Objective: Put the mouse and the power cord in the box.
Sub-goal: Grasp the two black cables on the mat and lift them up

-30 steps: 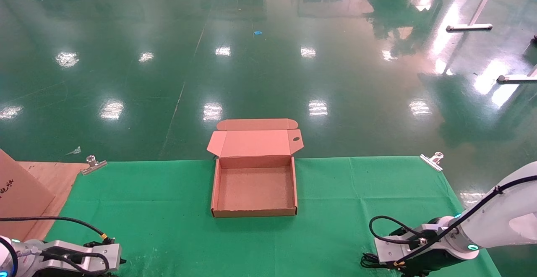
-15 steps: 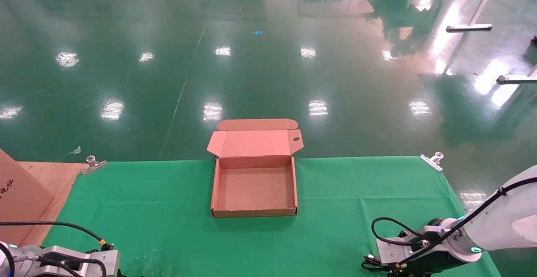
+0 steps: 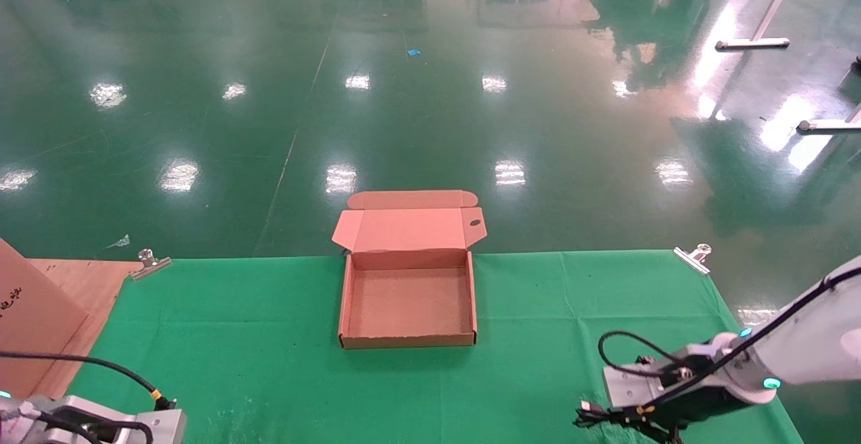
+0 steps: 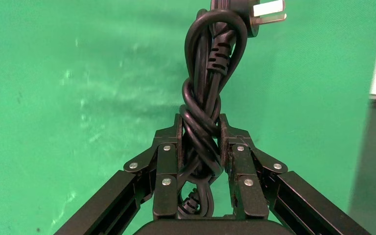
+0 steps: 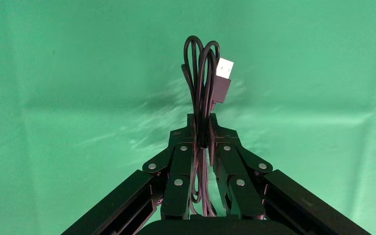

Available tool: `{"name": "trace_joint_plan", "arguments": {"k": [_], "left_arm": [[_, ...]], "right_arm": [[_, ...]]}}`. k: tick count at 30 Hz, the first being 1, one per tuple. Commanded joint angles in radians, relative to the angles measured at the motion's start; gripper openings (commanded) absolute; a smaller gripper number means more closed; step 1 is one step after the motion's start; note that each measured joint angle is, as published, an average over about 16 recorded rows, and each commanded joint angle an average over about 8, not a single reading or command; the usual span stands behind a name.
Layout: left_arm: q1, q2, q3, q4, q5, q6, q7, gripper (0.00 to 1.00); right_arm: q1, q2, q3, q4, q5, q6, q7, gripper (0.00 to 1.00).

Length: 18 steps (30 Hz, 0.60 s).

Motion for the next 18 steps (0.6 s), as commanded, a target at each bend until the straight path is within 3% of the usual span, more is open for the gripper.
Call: {"name": "trace_joint_plan", "arguments": {"k": [1,18], "left_arm": [[-0.017,-0.003,0.003,-0.002,0.004,0.042,-0.002,0.00],[-0.272,0.120,0.001,-0.085,0.003,0.148,-0.051,0.00]], "right_arm": [[0.014,0.005,0.005,0.004,0.007,-0.018,-0.011,0.00],[0.253,-0.046,0.053,0.071,0.078,-0.208,0.034,0.00]]}}
